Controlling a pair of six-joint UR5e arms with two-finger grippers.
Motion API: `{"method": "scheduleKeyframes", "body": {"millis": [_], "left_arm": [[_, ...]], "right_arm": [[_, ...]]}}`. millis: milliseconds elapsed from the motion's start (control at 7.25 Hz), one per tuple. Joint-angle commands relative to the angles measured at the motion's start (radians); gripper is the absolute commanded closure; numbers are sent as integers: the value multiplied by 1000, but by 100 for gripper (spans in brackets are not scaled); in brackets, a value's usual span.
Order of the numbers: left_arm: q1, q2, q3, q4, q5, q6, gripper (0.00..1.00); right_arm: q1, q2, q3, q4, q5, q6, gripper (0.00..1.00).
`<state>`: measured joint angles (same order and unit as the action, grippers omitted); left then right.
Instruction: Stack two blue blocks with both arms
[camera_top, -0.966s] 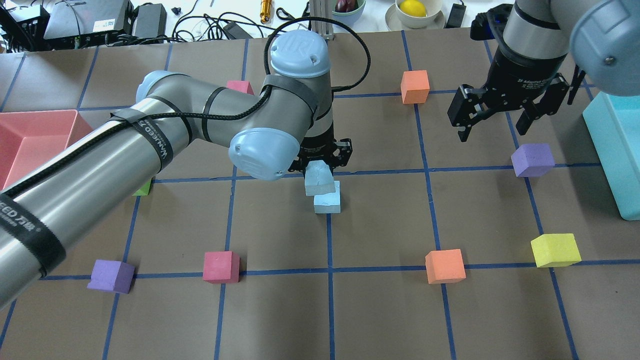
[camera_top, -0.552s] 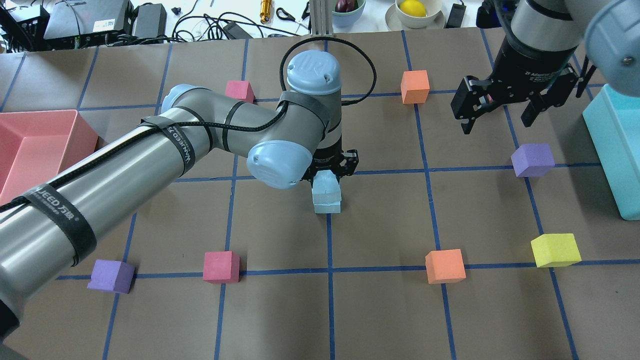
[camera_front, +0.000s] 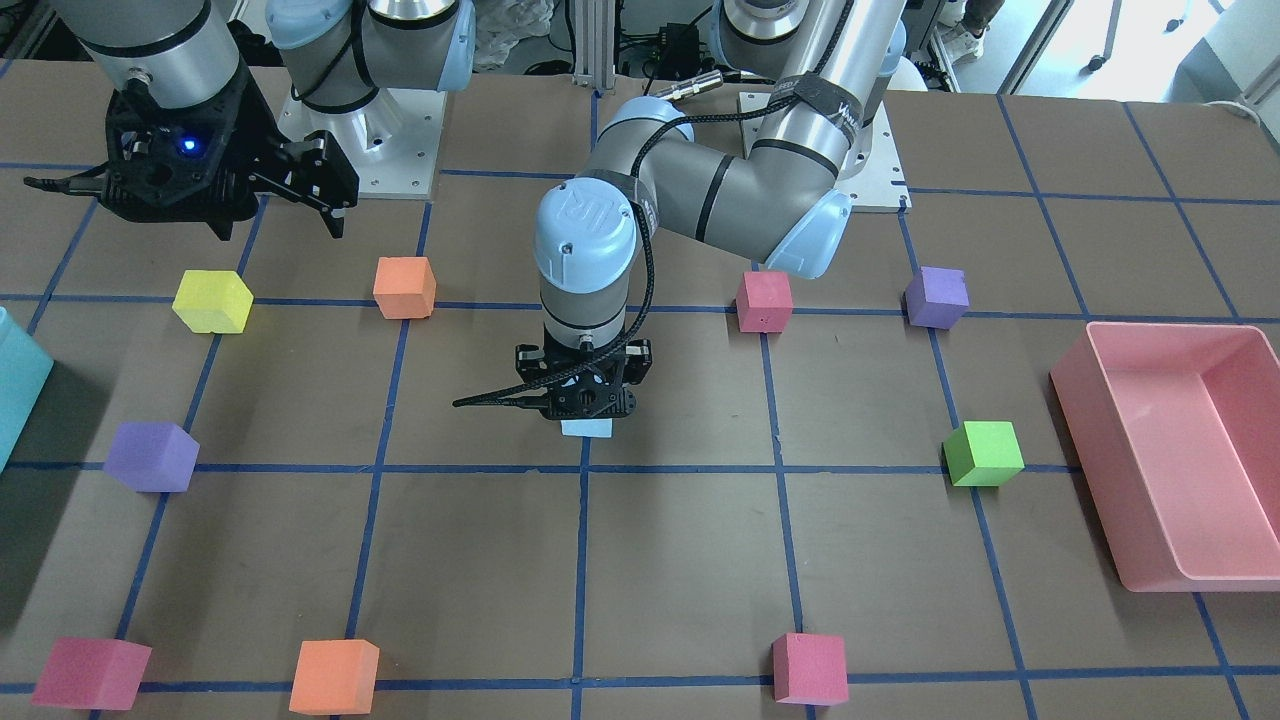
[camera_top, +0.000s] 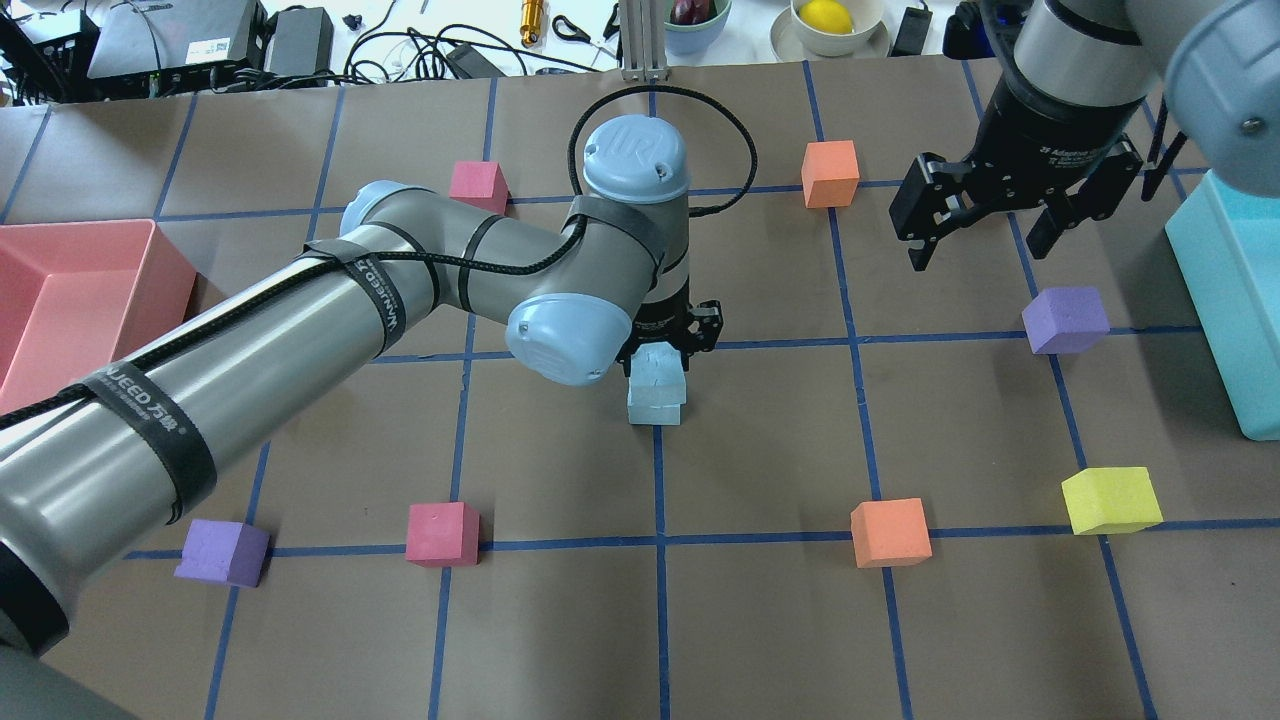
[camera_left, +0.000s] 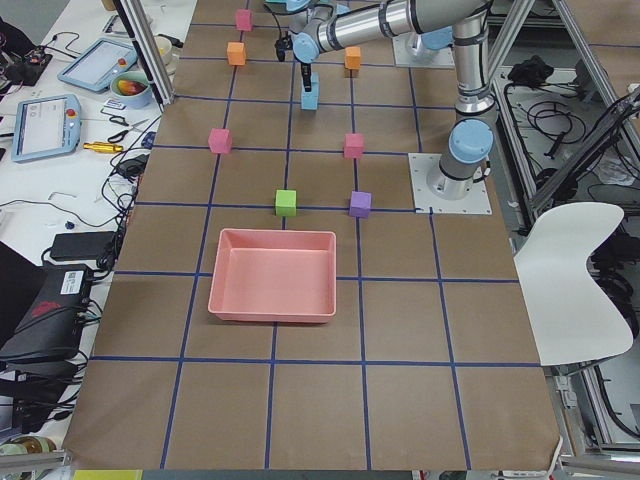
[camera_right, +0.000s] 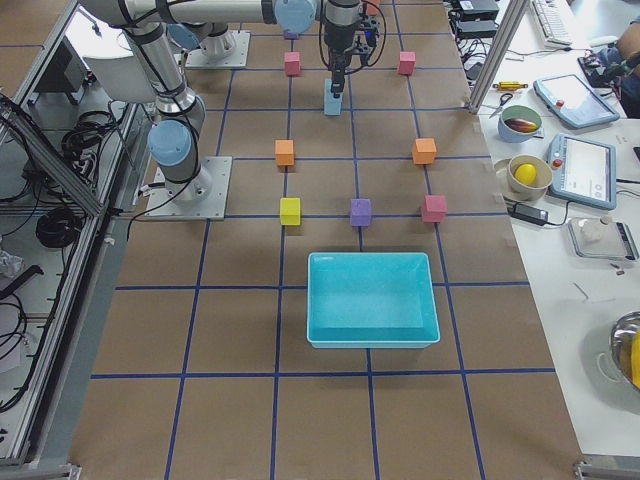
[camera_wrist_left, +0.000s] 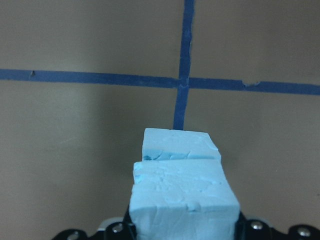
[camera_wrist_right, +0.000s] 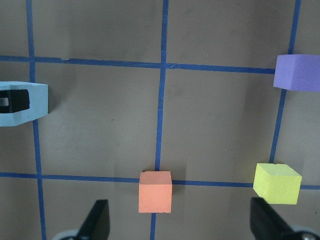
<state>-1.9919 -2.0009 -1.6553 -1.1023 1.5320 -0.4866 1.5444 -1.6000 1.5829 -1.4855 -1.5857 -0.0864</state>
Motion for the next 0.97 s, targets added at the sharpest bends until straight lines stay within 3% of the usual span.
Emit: {"method": "scheduleKeyframes", "body": {"millis": [0, 414, 828], "left_arm": [[8, 37, 12, 12, -3, 8, 11], [98, 137, -1, -14, 11, 125, 1], [312, 270, 81, -273, 5, 418, 0]], "right_arm": [[0, 0, 5, 1, 1, -1, 0], [0, 0, 8, -5, -5, -3, 0], [0, 2, 8, -13, -8, -6, 0]]}}
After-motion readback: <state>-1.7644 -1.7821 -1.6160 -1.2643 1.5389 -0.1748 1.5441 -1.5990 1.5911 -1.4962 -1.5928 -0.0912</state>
